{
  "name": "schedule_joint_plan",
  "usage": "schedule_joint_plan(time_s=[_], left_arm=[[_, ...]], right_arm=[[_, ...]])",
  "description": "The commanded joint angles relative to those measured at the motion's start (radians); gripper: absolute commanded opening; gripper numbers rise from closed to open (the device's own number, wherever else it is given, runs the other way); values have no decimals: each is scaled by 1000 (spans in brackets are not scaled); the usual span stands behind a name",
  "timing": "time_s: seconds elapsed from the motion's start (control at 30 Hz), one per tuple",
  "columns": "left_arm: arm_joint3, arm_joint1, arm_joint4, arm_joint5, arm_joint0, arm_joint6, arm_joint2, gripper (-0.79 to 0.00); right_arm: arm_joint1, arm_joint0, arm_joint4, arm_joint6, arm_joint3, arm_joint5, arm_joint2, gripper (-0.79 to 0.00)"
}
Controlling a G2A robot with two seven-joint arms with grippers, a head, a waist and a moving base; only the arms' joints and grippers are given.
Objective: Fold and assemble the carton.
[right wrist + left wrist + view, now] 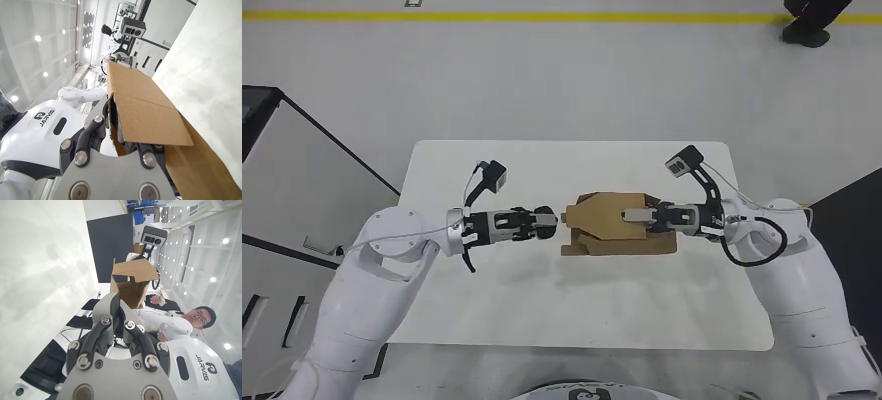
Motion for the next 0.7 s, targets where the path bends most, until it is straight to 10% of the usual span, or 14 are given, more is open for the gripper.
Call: schedule_joint_plan(time_s=[0.0,0.67], left_arm=[[1,0,-3,-1,-3,1,5,-785],[17,-2,-76,-27,-23,-1,29,-785]], right_arm=[[0,5,-7,-1,5,0,-7,-785],[1,40,-62,-15,39,16,-52,-785]])
